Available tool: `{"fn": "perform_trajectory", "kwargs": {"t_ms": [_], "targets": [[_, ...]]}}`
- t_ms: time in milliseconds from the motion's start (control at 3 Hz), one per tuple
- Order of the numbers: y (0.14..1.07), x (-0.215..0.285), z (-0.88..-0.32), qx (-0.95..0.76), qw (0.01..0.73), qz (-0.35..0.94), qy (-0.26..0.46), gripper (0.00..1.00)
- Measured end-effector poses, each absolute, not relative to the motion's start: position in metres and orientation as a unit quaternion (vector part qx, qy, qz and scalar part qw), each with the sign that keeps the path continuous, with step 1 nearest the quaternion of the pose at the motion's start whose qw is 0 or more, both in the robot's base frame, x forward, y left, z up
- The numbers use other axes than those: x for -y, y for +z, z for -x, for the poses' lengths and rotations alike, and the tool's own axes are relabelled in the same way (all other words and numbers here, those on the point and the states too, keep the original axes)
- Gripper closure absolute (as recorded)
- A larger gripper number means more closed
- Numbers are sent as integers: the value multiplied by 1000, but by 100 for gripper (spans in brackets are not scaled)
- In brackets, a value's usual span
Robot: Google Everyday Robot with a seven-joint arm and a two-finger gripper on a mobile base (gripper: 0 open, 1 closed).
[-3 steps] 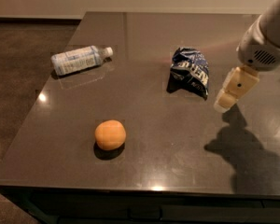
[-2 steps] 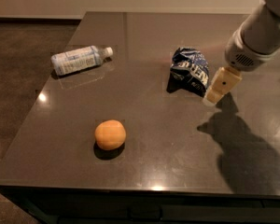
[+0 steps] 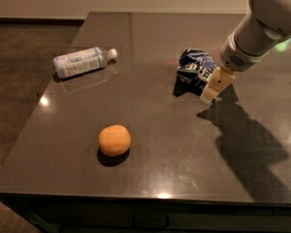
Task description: Move blue chip bag near orange
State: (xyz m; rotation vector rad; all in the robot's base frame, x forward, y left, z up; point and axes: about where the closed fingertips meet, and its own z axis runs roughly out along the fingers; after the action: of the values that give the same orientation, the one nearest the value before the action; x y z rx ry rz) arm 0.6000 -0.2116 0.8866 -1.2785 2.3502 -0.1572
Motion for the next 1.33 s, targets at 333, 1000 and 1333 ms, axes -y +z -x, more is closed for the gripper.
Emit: {"fn": "perform_trajectory", "kwargs": {"t_ms": [333, 1000, 1333], "targets": [[877, 204, -614, -857, 231, 459, -43, 0], [861, 188, -629, -858, 230, 459, 3, 52], [871, 183, -621, -849, 238, 471, 29, 85]]}}
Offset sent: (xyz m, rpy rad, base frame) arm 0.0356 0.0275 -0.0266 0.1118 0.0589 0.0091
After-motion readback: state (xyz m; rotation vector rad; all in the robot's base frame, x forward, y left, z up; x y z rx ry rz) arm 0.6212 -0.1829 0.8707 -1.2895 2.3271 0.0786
